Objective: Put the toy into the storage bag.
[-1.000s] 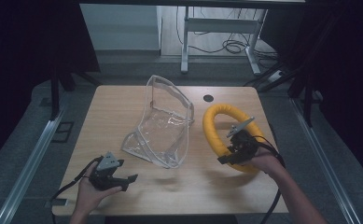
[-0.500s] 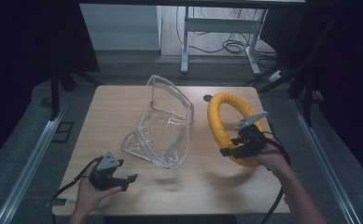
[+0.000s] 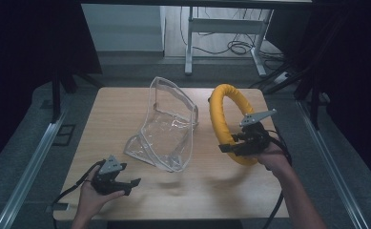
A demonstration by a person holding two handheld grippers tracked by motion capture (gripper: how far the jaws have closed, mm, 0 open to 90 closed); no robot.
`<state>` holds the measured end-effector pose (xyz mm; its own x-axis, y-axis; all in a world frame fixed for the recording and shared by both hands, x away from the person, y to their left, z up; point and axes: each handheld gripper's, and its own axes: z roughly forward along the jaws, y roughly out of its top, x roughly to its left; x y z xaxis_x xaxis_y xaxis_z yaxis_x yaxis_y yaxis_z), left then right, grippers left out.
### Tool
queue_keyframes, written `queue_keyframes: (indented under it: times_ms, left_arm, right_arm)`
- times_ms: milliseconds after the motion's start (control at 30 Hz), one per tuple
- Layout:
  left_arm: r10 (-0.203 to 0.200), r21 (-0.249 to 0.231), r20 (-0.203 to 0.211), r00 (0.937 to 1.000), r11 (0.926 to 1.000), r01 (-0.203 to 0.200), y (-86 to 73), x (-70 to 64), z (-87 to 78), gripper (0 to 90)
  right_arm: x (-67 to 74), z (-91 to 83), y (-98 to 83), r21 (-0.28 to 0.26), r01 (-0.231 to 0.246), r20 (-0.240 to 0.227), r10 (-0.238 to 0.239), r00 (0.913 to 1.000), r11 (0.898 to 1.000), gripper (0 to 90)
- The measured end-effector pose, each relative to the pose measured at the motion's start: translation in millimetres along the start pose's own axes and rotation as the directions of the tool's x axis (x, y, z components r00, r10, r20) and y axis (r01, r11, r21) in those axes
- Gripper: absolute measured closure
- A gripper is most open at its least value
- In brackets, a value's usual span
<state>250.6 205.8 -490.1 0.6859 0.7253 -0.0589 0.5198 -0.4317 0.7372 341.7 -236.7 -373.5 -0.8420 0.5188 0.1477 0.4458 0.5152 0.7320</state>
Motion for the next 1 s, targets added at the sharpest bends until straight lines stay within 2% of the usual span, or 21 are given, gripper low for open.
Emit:
queue_keyframes:
  times_ms: [233, 500, 1000]
  left_arm:
    - [0.003, 0.002, 0.0, 1.0, 1.0, -0.003, 0.0, 0.0, 0.4, 21.0]
    - [0.004, 0.001, 0.002, 1.0, 1.0, -0.004, -0.1, -0.1, 0.8, 21.0]
    - [0.0, 0.003, 0.005, 1.0, 1.0, 0.0, -0.3, -0.7, 2.1, 21.1]
  right_arm:
    - [5.1, -4.2, 8.8, -0.055, 0.009, -0.014, -0.01, 0.9998, 0.998, 51.4]
    - [7.6, -5.3, 14.9, -0.116, -0.002, -0.031, -0.002, 0.9995, 0.993, 51.4]
    - [9.8, -4.1, 20.5, -0.217, -0.032, -0.075, 0.016, 0.9971, 0.976, 51.3]
